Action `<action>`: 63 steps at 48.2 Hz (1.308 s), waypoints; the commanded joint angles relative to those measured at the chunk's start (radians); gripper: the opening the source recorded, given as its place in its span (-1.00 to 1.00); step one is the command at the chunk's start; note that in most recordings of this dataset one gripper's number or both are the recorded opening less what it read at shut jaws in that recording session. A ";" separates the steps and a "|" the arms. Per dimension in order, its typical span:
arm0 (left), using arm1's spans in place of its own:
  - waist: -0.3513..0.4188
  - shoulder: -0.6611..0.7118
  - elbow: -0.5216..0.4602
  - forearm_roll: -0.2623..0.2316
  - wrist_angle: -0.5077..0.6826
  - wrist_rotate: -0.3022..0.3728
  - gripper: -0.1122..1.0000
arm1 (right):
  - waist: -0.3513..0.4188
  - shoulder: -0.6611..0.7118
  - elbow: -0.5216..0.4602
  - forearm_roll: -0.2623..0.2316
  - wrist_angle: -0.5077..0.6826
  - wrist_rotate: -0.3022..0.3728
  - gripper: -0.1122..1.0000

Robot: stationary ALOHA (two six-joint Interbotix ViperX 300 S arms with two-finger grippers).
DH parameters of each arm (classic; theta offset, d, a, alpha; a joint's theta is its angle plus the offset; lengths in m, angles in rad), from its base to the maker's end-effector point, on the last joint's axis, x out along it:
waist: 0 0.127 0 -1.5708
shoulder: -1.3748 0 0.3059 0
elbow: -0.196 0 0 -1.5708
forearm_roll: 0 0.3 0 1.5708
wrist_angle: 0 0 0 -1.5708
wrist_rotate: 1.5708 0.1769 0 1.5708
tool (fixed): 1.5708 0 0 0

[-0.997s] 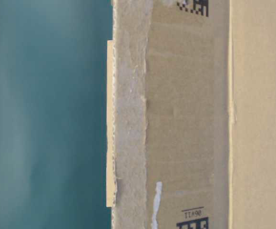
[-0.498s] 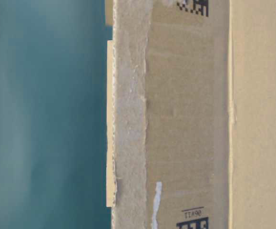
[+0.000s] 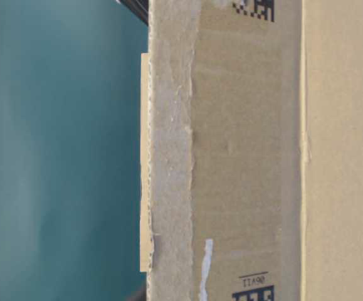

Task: Close the cardboard box.

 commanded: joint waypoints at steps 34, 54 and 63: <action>0.006 0.281 -0.183 -0.006 -0.020 -0.014 -0.79 | -0.002 0.215 -0.084 0.032 -0.009 0.002 -0.79; 0.115 0.388 -0.383 -0.003 -0.029 0.094 -0.79 | 0.002 0.215 -0.084 0.032 -0.006 0.002 -0.79; 0.152 0.428 -0.430 -0.003 -0.031 0.104 -0.79 | 0.006 0.216 -0.084 0.032 -0.011 0.002 -0.79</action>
